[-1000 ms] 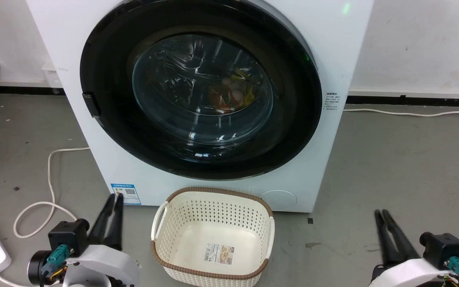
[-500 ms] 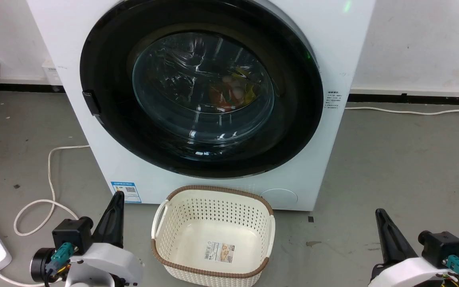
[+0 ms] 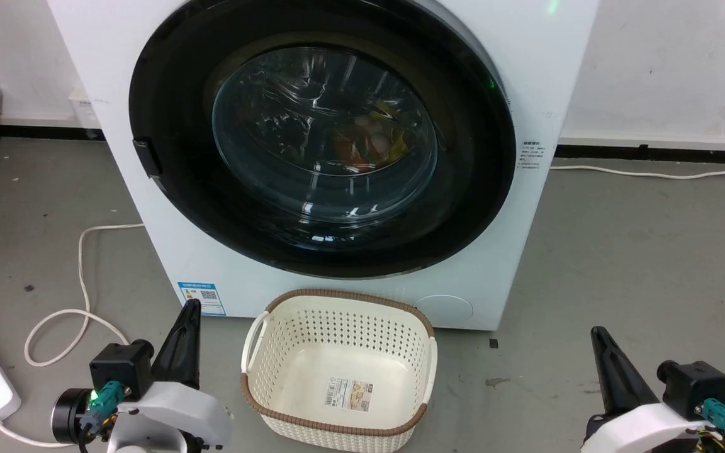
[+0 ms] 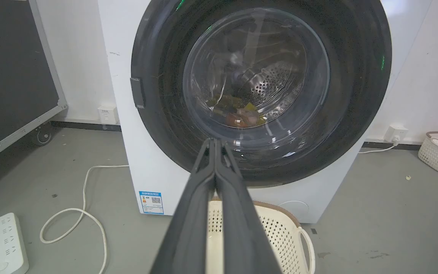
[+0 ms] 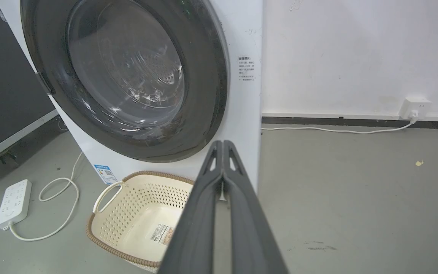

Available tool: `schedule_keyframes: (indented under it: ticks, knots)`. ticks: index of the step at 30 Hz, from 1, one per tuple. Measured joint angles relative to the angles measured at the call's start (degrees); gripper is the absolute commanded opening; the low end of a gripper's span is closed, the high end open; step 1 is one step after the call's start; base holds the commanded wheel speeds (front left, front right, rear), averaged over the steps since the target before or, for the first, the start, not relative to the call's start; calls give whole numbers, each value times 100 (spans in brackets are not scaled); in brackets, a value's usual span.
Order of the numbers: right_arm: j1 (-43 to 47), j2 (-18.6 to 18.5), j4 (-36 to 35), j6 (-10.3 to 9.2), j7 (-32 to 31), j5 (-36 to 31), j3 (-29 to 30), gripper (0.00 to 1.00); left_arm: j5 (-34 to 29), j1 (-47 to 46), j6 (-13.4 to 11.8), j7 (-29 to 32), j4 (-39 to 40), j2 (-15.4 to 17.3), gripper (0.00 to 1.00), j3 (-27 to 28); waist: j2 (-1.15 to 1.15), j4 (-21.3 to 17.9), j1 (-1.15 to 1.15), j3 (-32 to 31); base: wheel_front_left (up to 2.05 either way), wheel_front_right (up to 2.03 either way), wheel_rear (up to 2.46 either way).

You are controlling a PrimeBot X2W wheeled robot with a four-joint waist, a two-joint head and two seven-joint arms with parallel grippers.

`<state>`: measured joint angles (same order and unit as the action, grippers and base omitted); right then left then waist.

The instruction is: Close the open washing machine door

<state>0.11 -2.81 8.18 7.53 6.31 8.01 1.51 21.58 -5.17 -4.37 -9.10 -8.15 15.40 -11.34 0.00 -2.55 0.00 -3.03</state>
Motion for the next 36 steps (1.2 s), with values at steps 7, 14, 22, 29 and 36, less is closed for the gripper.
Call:
schedule_keyframes:
  ticks: [7,14,22,29,36]
  knots:
    - [0,0,-59,0,-25,-46,-11,0,-148,49,27,51,55,-65,0,93,0,18,0,22,0,0,0]
    - [0,0,-112,0,-74,-100,-20,0,-298,61,52,110,116,-176,0,154,0,37,0,44,0,0,0]
    - [0,0,-171,0,-135,-156,-34,0,-475,86,101,204,181,-255,0,263,0,58,0,69,0,0,0]
    - [0,0,-230,0,-172,-210,-41,0,-626,130,112,261,236,-365,0,325,0,76,0,91,0,0,0]
    - [-1,0,-290,0,-224,-260,-52,0,-789,170,153,322,292,-438,0,417,0,95,0,113,0,0,0]
